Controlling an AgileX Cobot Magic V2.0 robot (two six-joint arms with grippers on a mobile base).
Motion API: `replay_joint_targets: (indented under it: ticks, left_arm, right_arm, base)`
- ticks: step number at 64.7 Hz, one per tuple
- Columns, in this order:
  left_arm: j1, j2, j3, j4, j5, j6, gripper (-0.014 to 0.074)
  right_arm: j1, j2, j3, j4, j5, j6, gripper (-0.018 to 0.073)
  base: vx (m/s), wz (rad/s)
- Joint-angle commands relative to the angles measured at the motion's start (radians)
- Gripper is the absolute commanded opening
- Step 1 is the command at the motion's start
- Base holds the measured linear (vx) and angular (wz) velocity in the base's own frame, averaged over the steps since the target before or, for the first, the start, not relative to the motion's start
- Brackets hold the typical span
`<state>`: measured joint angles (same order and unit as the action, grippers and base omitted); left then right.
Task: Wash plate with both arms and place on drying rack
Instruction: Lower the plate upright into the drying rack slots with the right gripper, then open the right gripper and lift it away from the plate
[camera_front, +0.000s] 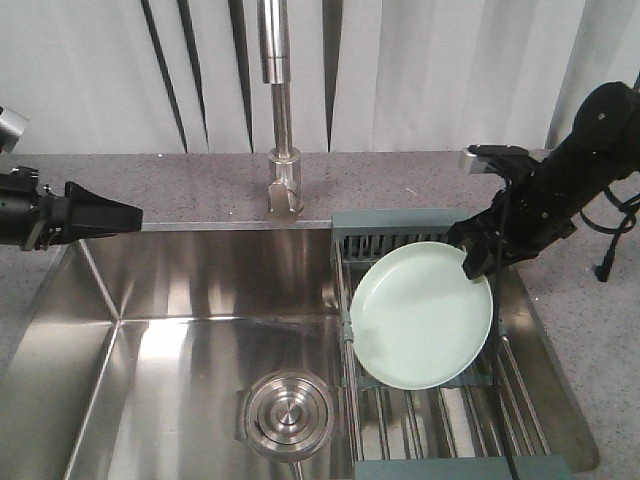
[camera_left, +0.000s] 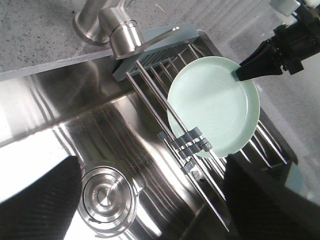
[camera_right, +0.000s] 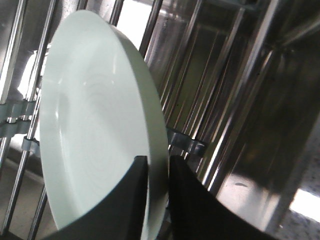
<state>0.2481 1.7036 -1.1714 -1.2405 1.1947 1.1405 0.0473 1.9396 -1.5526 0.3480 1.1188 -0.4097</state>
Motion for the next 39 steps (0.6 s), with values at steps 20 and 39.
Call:
replay_joint_targets:
  ticks: [20, 39]
  left_arm:
    - [0.004, -0.048, -0.023, -0.065, 0.053, 0.004, 0.0552]
    - [0.004, -0.048, -0.023, -0.065, 0.053, 0.004, 0.0552]
  right_arm:
    - [0.074, -0.055, -0.03, -0.232, -0.089, 0.158, 0.0333]
    - [0.074, -0.186, -0.03, -0.348, -0.128, 0.253, 0.034]
  base:
    - [0.0, 0.0]
    - [0.0, 0.0]
